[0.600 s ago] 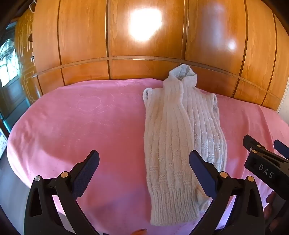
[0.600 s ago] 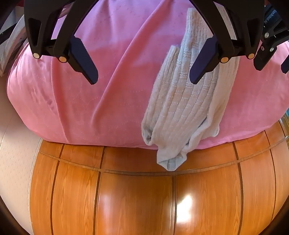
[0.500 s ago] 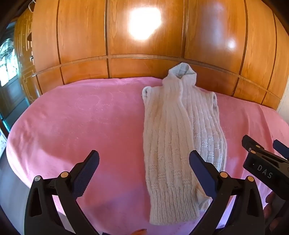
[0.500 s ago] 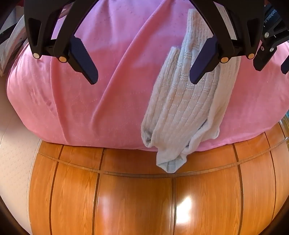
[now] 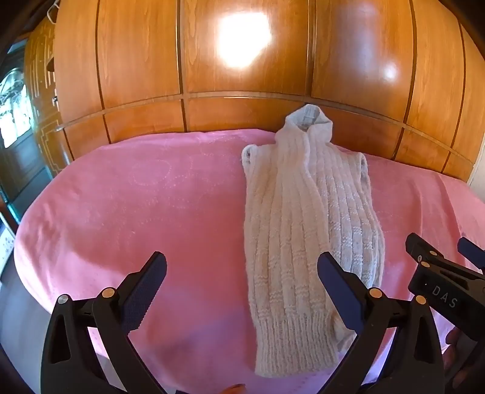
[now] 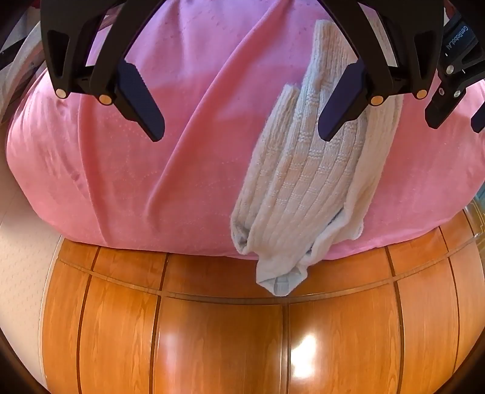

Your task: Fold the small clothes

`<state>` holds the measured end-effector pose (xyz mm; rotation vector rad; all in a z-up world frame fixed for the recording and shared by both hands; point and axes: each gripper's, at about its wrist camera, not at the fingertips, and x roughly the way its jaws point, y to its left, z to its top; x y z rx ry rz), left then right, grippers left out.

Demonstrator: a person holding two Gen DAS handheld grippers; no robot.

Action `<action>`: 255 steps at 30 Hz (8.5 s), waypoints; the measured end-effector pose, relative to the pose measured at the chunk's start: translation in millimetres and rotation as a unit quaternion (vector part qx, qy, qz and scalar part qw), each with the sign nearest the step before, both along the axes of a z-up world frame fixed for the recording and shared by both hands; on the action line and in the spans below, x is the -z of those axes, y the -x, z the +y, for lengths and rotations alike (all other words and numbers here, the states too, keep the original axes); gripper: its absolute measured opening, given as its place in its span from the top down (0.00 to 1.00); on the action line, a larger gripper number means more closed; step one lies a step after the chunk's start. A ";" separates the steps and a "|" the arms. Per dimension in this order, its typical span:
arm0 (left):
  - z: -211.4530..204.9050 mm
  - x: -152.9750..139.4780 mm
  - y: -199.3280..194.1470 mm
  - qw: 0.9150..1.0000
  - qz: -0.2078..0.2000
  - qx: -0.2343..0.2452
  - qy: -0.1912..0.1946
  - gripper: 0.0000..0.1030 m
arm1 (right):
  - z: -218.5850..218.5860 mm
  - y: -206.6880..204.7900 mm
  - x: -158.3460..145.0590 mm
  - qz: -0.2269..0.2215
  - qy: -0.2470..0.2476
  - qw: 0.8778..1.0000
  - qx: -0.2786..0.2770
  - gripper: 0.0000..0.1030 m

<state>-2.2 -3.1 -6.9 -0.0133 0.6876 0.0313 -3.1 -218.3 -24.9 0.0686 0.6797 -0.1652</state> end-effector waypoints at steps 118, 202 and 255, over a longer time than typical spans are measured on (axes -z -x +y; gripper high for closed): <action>213.0 -29.4 -234.1 0.977 0.056 -0.206 0.015 0.73 | -229.6 -138.9 3.0 0.048 0.047 0.991 0.119 0.91; 124.8 59.1 -10.3 0.969 0.156 0.042 0.185 0.58 | -142.7 28.1 91.4 0.111 -0.173 0.976 -0.068 0.82; -193.4 78.4 -235.7 0.919 0.220 0.263 0.192 0.51 | -405.6 50.1 37.7 0.028 -0.176 0.952 0.250 0.55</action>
